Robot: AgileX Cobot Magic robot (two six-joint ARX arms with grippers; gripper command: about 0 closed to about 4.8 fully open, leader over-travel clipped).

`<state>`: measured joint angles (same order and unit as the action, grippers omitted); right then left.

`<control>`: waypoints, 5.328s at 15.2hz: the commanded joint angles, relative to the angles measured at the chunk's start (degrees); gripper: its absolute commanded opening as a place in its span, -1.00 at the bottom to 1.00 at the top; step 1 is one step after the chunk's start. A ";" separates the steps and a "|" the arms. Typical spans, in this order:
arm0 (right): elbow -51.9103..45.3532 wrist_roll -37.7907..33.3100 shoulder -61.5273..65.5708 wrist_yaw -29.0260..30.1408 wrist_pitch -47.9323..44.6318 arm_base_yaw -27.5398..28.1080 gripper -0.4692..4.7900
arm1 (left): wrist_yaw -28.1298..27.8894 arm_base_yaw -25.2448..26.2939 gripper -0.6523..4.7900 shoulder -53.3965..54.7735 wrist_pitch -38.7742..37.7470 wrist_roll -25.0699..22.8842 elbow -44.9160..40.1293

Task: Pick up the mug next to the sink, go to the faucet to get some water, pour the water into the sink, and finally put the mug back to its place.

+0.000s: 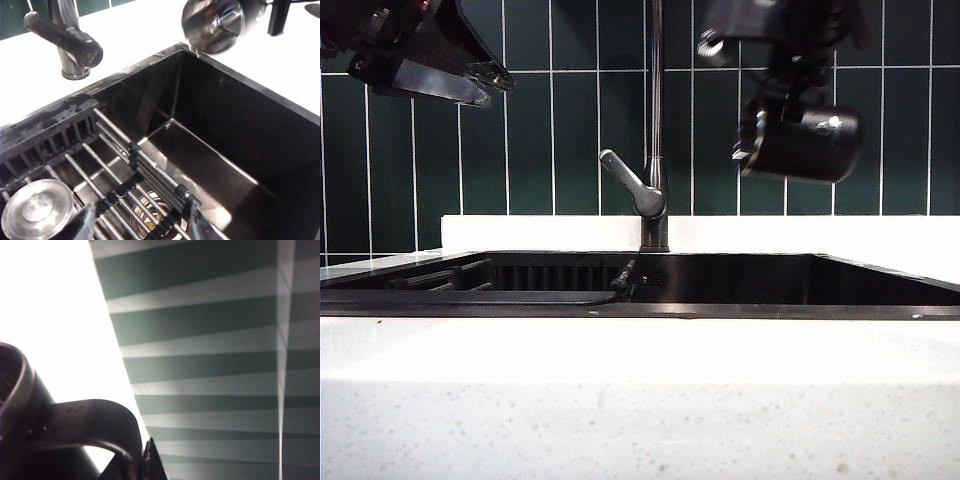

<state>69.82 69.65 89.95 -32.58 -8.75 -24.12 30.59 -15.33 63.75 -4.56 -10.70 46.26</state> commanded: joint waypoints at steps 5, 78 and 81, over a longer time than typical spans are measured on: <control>0.44 -39.93 -7.23 -3.23 -0.33 10.88 -0.82 | 0.07 -0.02 0.11 -0.24 -0.85 0.24 0.07; -22.05 -83.30 -60.85 26.88 39.41 13.62 -0.55 | -11.32 -0.02 -0.14 -46.34 -31.50 2.34 -14.16; -22.05 -82.97 -61.66 36.72 39.36 11.91 -0.55 | -12.87 -0.02 -0.14 -46.27 -24.72 2.14 -16.33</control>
<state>47.59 -13.52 28.25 1.39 31.05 -12.29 18.74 -15.35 17.50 -32.42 -8.51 30.28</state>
